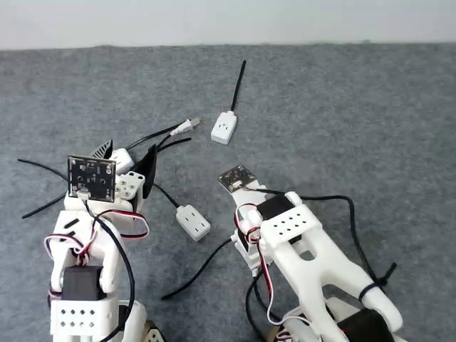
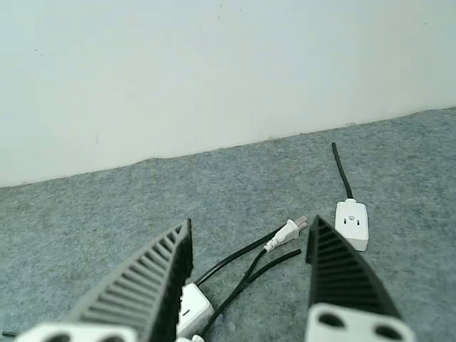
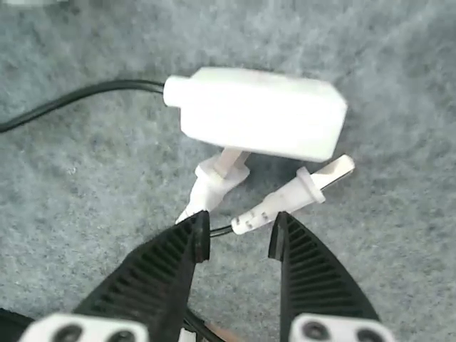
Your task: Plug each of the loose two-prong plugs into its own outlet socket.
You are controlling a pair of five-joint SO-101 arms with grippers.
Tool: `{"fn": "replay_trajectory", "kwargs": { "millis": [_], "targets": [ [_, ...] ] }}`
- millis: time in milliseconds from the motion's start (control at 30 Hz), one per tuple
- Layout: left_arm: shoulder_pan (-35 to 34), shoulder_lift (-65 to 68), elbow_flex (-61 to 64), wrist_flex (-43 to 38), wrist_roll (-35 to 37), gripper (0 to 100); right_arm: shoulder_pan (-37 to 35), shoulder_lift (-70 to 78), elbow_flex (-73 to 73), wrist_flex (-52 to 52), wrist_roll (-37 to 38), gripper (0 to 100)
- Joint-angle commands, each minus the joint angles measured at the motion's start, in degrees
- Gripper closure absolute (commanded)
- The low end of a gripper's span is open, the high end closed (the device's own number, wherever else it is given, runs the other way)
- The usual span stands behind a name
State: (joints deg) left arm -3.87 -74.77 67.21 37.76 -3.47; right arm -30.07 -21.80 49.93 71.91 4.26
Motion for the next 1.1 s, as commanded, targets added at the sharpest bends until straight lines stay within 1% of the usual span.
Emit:
{"fn": "replay_trajectory", "kwargs": {
  "millis": [0,200,467,833,1067],
  "targets": [
    [0.3,-0.4,-0.9,-1.9,-0.4,75,-0.2,-1.7,-0.4,-0.1,-0.9,85.7],
    [0.3,-0.4,-0.9,-1.9,-0.4,75,0.3,-1.7,1.1,0.0,-1.0,85.8],
    [0.3,-0.4,-0.9,-1.9,-0.4,75,6.9,-1.7,2.3,0.2,-1.0,85.6],
    [0.3,-0.4,-0.8,-1.9,-0.4,75,6.5,-1.7,4.7,-0.6,-0.5,85.5],
    [0.3,-0.4,-0.8,-1.9,-0.4,75,6.6,-1.7,4.9,-6.1,-1.0,85.5]
  ]
}}
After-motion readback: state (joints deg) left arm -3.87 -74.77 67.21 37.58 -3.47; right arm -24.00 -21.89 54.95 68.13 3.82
